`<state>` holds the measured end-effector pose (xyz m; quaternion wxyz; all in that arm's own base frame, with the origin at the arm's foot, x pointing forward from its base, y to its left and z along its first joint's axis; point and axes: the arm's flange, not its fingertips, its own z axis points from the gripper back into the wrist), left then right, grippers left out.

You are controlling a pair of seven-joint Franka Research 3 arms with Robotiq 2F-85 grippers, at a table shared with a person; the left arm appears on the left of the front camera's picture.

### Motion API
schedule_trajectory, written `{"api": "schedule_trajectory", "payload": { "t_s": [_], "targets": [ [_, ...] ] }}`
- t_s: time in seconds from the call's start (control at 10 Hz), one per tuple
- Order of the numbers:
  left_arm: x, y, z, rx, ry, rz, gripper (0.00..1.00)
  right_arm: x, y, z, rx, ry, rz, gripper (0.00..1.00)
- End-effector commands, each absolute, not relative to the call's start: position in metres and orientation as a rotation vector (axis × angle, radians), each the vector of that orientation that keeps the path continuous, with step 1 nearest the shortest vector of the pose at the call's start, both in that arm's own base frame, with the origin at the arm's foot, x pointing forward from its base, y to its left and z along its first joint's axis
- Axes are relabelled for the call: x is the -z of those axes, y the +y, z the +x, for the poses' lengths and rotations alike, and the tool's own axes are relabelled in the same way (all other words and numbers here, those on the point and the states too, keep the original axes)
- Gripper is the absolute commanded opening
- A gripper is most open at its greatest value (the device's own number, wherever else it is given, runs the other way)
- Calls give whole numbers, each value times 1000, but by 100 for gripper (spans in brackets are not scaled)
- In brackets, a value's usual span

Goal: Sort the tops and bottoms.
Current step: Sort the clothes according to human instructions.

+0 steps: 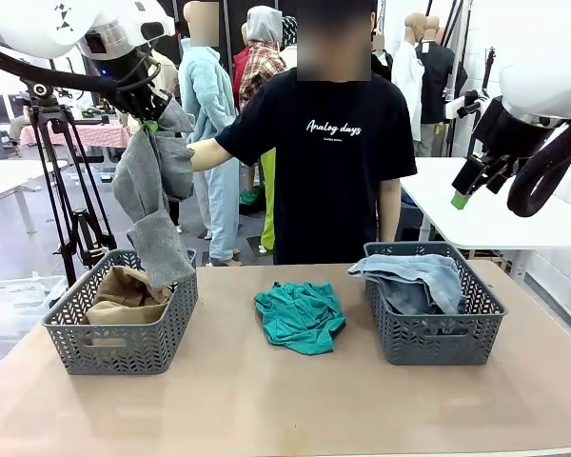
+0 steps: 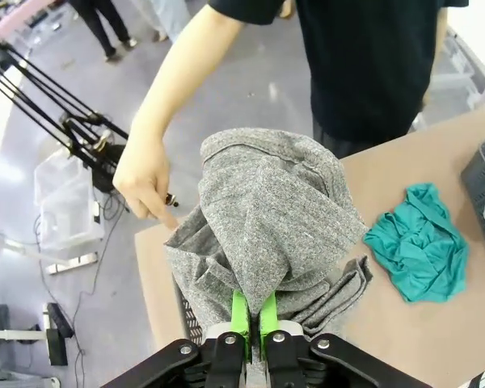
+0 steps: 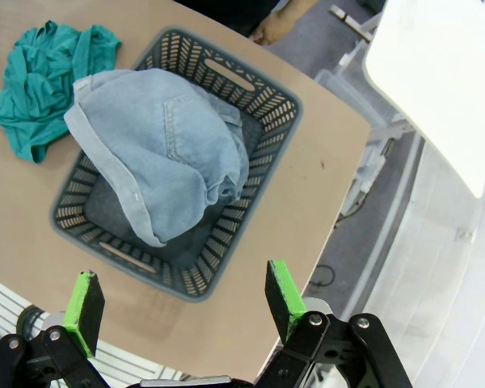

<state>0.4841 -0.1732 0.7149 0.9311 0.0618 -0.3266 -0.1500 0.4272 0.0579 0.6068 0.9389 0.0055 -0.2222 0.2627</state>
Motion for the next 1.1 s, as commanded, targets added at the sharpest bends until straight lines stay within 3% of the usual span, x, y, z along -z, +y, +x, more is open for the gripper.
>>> {"api": "schedule_trajectory", "payload": {
  "t_s": [0.0, 0.4, 1.0],
  "targets": [
    [-706, -165, 493, 253, -675, 170, 0, -605, 60, 427, -523, -449, -9, 100],
    [-675, -118, 493, 190, -676, 193, 0, -605, 60, 427, -523, -449, -9, 100],
    [-588, -86, 490, 163, -458, 141, 0, -605, 60, 427, -523, -449, -9, 100]
  ]
}}
